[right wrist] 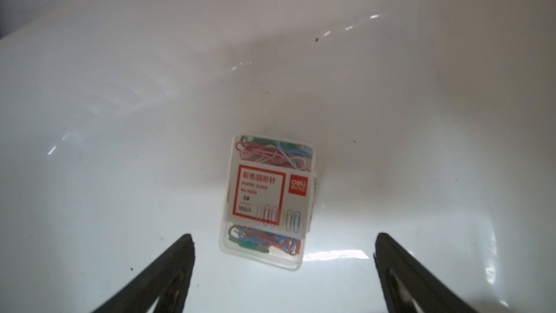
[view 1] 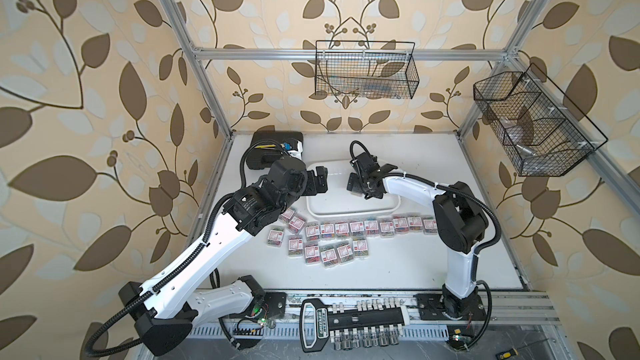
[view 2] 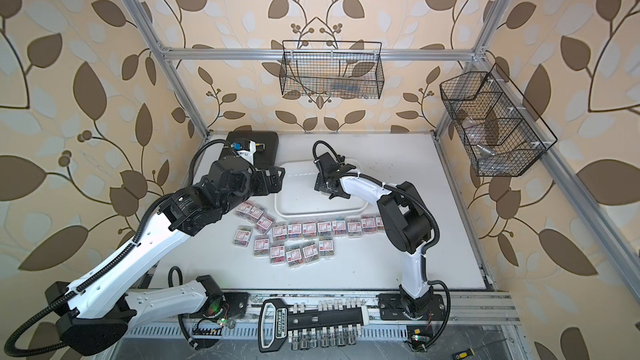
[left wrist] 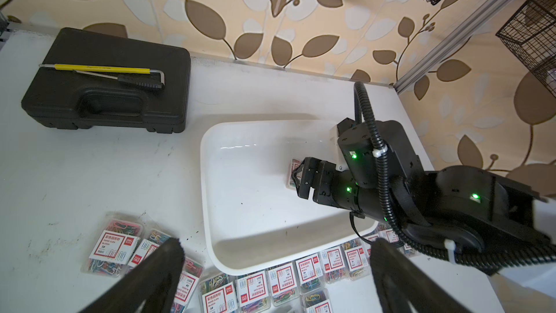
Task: Take the paper clips out of the storage box
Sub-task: Pick up the boxed paper clips from the storage box.
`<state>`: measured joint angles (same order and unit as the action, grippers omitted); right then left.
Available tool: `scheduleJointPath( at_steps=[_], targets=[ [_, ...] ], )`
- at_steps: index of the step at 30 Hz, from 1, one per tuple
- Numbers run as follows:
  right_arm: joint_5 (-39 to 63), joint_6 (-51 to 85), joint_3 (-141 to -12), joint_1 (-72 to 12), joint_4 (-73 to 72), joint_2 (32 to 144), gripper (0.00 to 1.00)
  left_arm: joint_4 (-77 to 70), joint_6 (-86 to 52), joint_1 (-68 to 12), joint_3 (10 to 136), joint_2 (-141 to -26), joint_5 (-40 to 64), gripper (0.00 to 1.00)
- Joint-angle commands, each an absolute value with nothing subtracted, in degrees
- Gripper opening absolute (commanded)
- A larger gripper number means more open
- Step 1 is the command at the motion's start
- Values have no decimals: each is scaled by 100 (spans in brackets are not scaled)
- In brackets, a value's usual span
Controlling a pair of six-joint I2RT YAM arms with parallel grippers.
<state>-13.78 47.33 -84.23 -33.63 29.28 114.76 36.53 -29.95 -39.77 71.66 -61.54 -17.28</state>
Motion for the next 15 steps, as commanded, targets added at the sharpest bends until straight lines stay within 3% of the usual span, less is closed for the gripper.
scheduleJointPath(
  at_steps=[1, 15],
  targets=[
    [-1301, 4710, -8882, -3312, 2961, 11876, 92, 3813, -3181, -3973, 7074, -5900, -2073, 99],
    [-1228, 4434, -9525, -3174, 3308, 12689, 69, 4123, -3291, -3974, 7217, -5956, -2343, 99]
  ],
)
